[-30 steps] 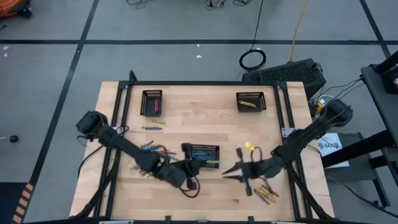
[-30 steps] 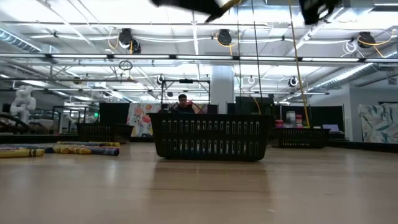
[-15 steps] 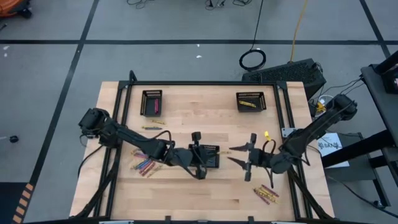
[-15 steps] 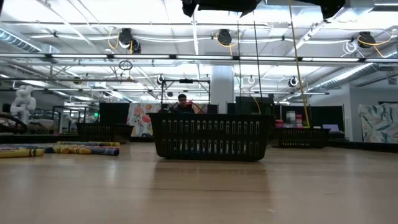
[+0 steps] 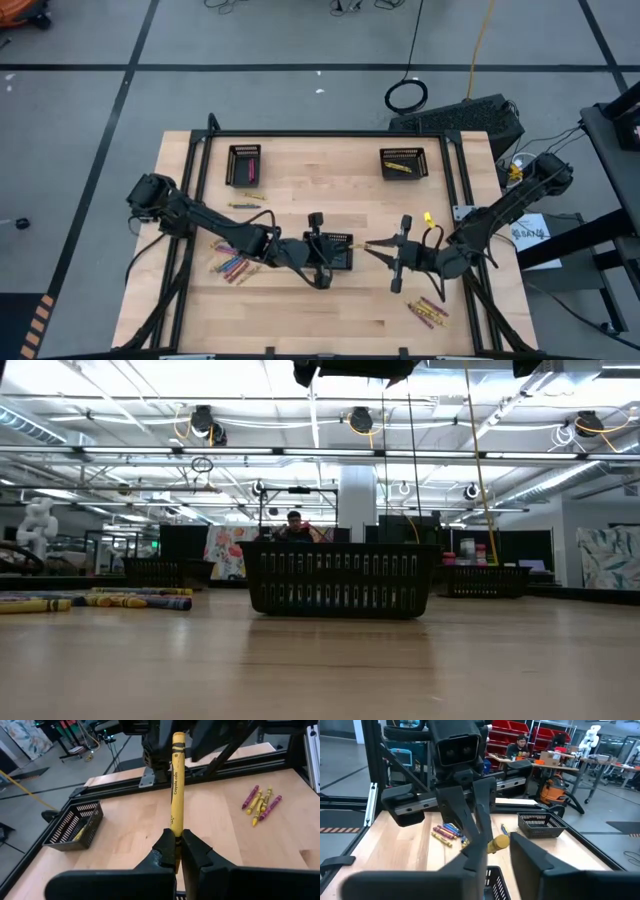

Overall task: Sort crayons
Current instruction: Put the yellow crayon into the top right black bin

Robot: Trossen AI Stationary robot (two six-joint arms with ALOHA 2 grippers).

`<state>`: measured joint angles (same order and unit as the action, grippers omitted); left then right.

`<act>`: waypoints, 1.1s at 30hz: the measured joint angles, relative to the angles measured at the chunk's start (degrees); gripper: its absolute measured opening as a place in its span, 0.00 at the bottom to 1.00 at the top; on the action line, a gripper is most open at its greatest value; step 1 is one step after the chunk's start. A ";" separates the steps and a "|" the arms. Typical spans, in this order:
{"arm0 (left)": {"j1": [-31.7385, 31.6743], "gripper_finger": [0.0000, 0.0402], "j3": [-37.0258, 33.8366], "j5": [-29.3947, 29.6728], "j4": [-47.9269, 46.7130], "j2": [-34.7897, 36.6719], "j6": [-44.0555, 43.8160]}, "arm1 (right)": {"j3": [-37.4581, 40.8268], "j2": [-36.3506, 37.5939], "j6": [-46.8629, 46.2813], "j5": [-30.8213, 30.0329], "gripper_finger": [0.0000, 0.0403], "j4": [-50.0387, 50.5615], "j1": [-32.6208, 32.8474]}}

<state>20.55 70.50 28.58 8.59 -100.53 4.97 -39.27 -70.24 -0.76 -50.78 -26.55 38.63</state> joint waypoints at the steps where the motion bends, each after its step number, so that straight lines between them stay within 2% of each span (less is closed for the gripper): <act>1: 0.00 0.00 0.00 0.06 -0.03 0.00 -0.06 | 0.00 0.00 -0.02 0.00 0.09 0.02 0.00; 3: 0.00 0.01 0.00 0.07 -0.04 0.00 0.10 | 0.00 0.00 0.00 0.02 0.03 0.02 0.00; 6: 0.00 0.05 0.00 0.48 -0.08 0.00 0.03 | 0.00 0.00 -0.49 -0.12 0.02 0.04 -0.04; 11: -0.60 0.21 0.11 2.80 -4.03 0.62 -0.13 | 0.00 0.94 -4.53 -3.85 0.01 4.19 -0.76; 15: -1.33 0.40 0.15 6.20 -11.34 2.86 -0.18 | 0.00 3.29 -11.15 -6.45 0.01 14.22 -3.70; 19: -1.31 0.54 0.11 12.11 -22.24 5.65 -1.91 | 0.00 7.31 -19.80 -6.43 0.00 30.10 -11.94; 22: -0.28 0.58 0.11 18.44 -31.74 8.11 -10.59 | 0.00 10.62 -27.54 -5.98 0.00 44.24 -21.58; 27: 4.16 0.59 0.11 22.53 -51.19 10.68 -29.68 | 0.05 13.85 -33.61 -0.29 0.00 60.61 -39.13; 30: 8.48 0.59 0.07 25.73 -62.38 10.71 -41.98 | 1.40 14.25 -30.90 3.40 0.00 60.26 -47.79; 33: 13.28 0.59 0.09 28.82 -69.88 10.11 -54.38 | 5.11 14.21 -25.98 9.60 0.00 51.35 -54.79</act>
<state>33.83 70.59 57.40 -61.29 -90.42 -49.41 -34.16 -56.03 -26.73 -41.18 24.80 -16.16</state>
